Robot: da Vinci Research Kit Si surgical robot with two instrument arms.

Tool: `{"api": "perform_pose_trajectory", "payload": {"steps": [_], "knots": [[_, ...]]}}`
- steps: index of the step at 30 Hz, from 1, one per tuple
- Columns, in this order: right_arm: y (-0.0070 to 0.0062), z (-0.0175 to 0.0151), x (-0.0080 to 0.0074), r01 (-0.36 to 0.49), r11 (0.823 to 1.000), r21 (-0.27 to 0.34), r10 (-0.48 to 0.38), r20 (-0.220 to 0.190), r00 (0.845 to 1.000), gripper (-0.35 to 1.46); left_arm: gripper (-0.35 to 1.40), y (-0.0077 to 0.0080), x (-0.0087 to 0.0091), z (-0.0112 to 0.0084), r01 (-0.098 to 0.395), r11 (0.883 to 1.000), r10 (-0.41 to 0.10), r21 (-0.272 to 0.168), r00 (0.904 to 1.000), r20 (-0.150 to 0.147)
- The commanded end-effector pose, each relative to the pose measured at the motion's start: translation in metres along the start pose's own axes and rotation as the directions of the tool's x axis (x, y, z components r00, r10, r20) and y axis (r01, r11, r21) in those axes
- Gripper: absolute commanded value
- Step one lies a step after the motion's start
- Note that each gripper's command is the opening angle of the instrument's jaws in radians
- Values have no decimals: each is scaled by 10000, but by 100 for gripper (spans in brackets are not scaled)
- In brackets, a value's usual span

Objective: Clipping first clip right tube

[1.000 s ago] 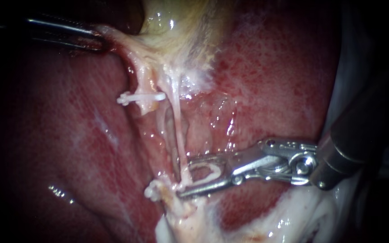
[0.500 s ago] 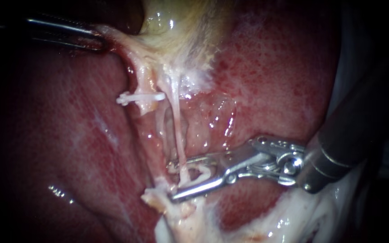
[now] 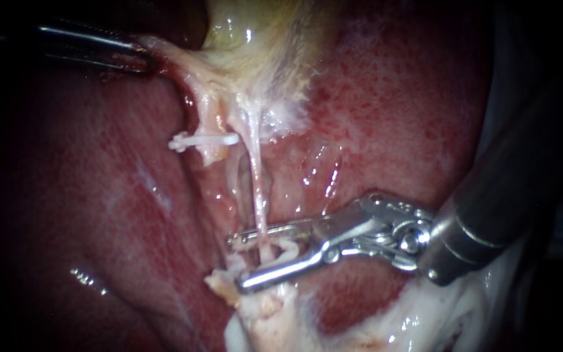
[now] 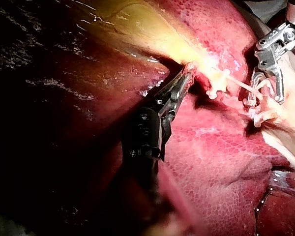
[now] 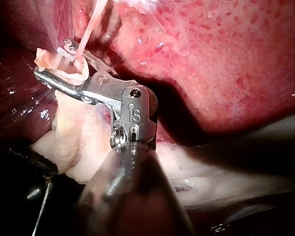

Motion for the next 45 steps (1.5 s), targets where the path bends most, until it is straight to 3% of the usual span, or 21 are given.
{"api": "perform_pose_trajectory", "payload": {"steps": [1,6,17,33,37,45], "knots": [[-3,1,0,-52,9999,90,52,35,10000,46,-35,0,0,0,-1,10000,1,-3,10000,-1],[-11,5,1,-95,9994,331,90,169,9998,45,-35,0,0,0,-1,10000,1,-2,10000,-1],[-12,3,0,-90,9994,337,84,172,9998,28,-35,0,0,0,-1,10000,1,-3,10000,-1],[-8,2,1,-91,9994,348,85,177,9998,-35,-35,0,0,0,0,10000,0,-3,10000,-1],[-8,3,1,-859,9954,415,850,218,9961,-35,-35,0,0,0,0,10000,0,-4,10000,-1],[-6,6,1,-905,9945,521,885,403,9953,-35,-35,0,0,0,0,10000,0,25,10000,-5]]}}
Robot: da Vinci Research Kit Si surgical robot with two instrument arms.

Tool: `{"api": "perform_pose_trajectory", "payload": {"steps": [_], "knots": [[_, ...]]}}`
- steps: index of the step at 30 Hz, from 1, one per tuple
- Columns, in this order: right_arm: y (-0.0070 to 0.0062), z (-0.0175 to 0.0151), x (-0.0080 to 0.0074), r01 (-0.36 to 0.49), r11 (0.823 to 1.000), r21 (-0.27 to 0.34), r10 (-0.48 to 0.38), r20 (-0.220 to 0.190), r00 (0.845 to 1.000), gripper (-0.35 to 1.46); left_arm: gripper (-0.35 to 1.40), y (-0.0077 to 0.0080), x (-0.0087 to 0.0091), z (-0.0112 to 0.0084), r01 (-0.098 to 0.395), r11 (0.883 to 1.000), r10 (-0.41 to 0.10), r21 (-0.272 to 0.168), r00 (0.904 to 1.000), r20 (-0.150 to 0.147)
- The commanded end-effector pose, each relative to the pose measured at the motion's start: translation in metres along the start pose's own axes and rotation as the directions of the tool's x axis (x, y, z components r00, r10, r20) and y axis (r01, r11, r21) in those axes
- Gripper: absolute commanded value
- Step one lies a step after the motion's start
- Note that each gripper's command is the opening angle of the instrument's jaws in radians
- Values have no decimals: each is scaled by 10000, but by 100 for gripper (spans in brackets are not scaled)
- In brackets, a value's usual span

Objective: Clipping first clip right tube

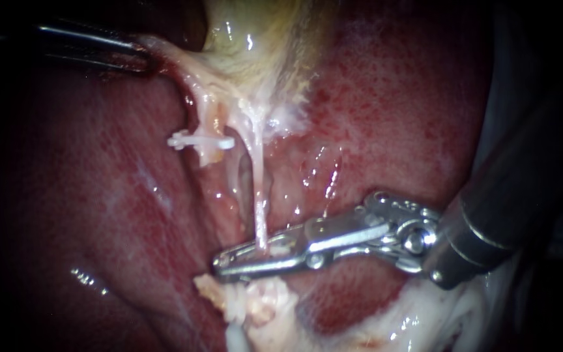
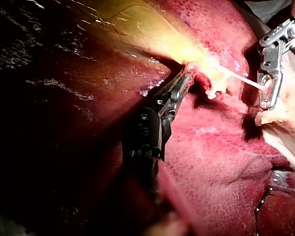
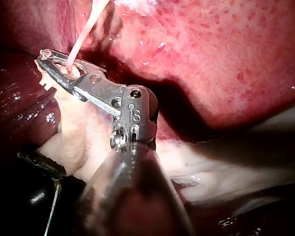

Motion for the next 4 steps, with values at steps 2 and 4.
{"api": "perform_pose_trajectory", "payload": {"steps": [2,4], "knots": [[2,-1,-1,3,10000,-24,-3,-9,10000,-35,-35,0,0,0,1,10000,-1,9,10000,-3],[3,-2,-1,3,10000,-25,-3,-10,10000,-35,-35,0,0,0,1,10000,-1,9,10000,-3]]}}
